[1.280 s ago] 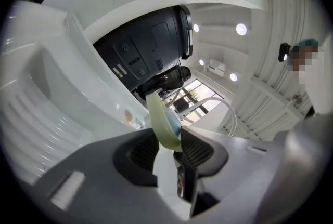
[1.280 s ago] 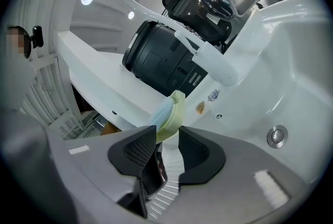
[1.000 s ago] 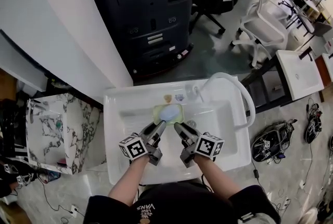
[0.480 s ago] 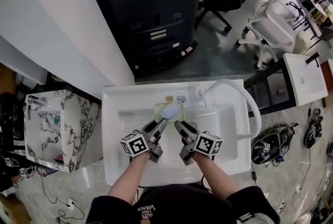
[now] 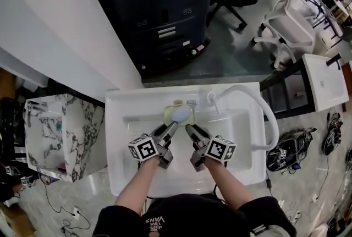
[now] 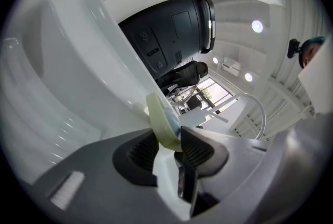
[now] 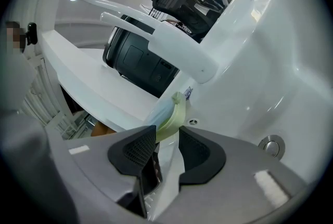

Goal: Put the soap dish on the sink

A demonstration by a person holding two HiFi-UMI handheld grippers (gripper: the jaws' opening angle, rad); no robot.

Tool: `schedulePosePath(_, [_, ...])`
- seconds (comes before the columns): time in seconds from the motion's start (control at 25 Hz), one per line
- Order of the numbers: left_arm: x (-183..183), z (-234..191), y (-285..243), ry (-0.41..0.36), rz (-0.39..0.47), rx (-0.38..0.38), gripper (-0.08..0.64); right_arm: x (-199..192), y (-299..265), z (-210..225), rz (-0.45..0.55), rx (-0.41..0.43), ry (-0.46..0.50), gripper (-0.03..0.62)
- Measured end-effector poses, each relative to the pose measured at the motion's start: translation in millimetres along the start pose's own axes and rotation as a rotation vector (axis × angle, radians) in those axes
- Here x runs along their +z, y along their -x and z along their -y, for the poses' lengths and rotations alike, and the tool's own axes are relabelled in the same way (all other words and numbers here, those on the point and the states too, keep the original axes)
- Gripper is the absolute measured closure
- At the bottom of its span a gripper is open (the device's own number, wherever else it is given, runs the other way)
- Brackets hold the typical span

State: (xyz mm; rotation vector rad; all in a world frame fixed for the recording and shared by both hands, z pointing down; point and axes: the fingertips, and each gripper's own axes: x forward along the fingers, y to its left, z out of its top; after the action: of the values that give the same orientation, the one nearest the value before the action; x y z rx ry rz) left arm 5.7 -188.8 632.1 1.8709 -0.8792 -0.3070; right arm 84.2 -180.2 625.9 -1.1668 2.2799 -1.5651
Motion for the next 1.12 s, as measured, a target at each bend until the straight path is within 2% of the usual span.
schedulePosePath(0.56, [0, -12, -17, 0.052, -0.023, 0.045, 0.383, 10, -9, 15, 0.007, -0.034, -0.003, 0.477])
schedulePosePath(0.88, [-1, -13, -26, 0.142, -0.064, 0.058, 0.383, 16, -15, 21, 0.019, -0.055, 0.0, 0.477])
schedulePosePath(1.12, [1, -15, -30, 0.179, -0.057, 0.062, 0.383, 20, -20, 22, 0.018, -0.065, -0.001, 0.477])
